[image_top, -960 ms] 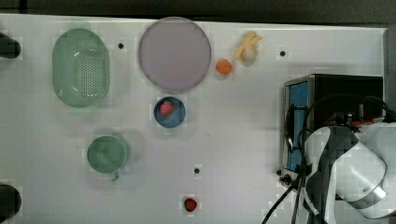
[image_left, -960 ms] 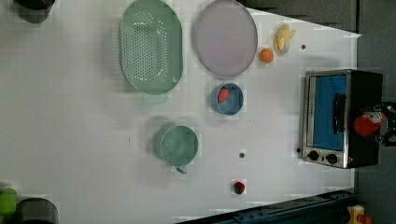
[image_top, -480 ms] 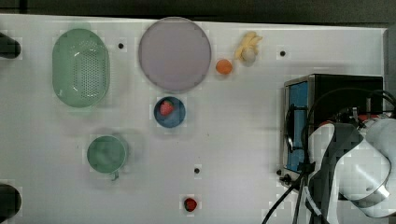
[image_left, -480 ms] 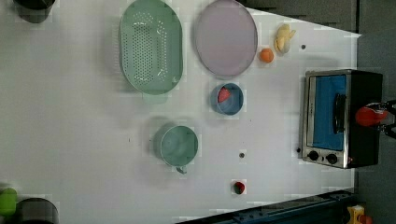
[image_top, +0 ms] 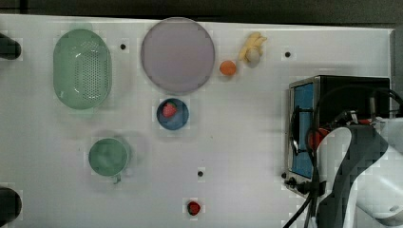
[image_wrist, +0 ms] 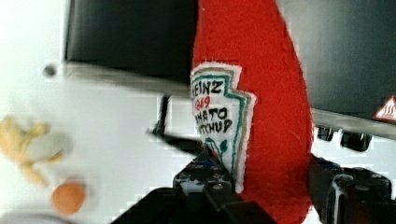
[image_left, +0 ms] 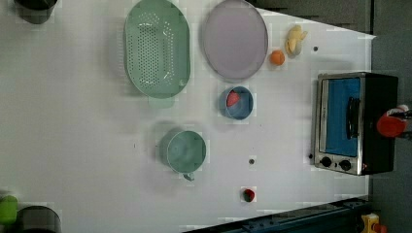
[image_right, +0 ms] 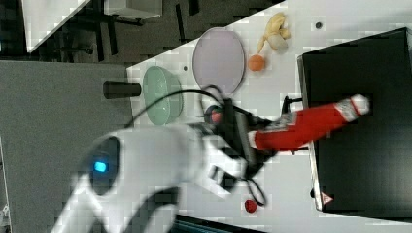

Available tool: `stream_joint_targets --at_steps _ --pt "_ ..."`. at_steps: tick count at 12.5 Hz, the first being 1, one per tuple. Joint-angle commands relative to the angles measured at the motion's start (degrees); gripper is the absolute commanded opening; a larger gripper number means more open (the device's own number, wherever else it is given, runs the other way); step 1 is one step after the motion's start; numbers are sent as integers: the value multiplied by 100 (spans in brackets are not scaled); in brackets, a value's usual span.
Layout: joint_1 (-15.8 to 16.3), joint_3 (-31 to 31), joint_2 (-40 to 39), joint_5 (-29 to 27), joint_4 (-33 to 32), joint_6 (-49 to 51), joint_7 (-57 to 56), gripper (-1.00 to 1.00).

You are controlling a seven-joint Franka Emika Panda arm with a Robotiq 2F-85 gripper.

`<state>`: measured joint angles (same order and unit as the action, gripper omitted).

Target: Pick Ketchup from oven and place it on table.

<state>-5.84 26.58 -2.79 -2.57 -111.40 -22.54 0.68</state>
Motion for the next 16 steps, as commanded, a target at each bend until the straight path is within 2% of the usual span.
stream_joint_targets --at_steps 1,3,8,10,13,16 --pt "283 -706 729 -71 127 111 493 1" --pt "307 -1375 927 -71 -122 249 780 1" --pt "319 -2194 1009 -69 -904 187 2028 1" --pt "321 -2487 885 109 -1477 -381 2486 1" --pt "322 -2556 348 228 -2073 -1341 2664 1" --pt "327 -2559 -655 227 -2205 -2393 2667 1"
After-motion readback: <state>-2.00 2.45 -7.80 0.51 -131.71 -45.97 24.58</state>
